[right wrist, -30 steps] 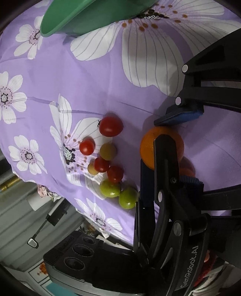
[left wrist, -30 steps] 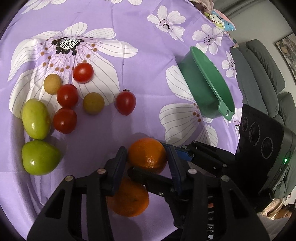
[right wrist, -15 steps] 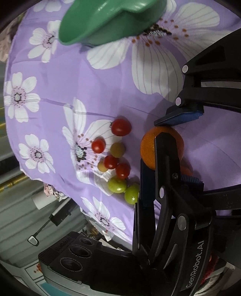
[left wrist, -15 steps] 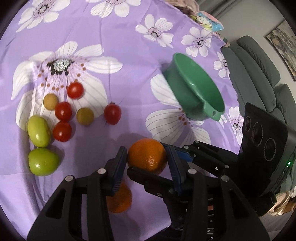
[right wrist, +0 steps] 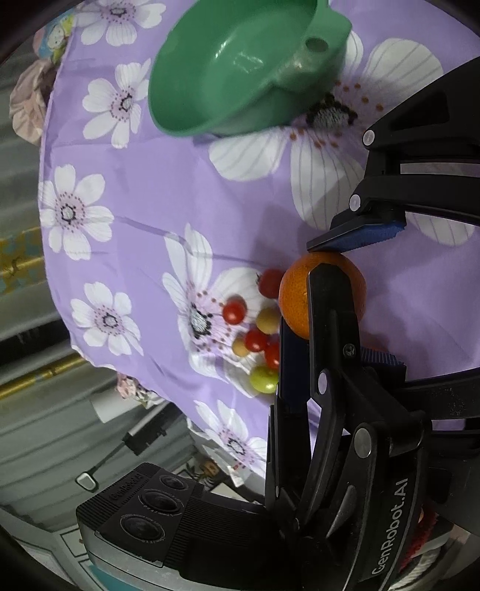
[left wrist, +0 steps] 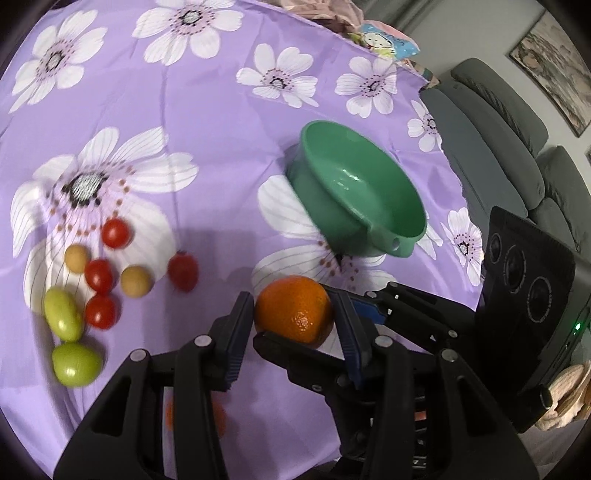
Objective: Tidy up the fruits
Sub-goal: 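Carry the orange over the green bowl and open the left gripper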
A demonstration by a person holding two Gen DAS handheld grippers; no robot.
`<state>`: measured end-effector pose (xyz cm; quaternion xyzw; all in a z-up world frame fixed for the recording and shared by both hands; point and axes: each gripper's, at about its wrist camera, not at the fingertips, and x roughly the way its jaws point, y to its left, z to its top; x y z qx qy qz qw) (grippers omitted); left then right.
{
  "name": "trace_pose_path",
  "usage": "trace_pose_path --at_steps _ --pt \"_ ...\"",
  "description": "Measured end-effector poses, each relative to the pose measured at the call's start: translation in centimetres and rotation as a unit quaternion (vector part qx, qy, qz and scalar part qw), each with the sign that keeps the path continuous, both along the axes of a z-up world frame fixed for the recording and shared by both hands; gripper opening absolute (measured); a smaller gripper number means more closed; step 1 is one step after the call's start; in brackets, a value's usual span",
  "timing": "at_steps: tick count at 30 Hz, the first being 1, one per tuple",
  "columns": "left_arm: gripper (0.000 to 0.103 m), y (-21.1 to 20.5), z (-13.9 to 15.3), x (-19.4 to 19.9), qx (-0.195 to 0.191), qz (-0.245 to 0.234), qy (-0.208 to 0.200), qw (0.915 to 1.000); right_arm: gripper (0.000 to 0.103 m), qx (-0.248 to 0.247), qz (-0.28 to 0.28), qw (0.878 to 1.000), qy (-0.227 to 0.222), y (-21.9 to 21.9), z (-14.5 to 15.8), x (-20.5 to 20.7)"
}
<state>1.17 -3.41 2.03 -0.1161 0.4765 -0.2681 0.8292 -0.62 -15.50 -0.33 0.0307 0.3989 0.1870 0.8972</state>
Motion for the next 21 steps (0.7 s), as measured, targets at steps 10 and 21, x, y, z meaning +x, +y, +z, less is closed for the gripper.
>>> trace_pose_path --at_steps 10,21 --pt "0.044 -3.2 1.9 2.1 0.009 -0.031 -0.036 0.9988 0.049 0.013 -0.037 0.998 -0.043 -3.1 1.8 0.1" --pt "0.044 -7.0 3.0 4.8 0.006 -0.067 -0.058 0.996 0.049 0.019 -0.081 0.994 -0.071 -6.7 2.9 0.7"
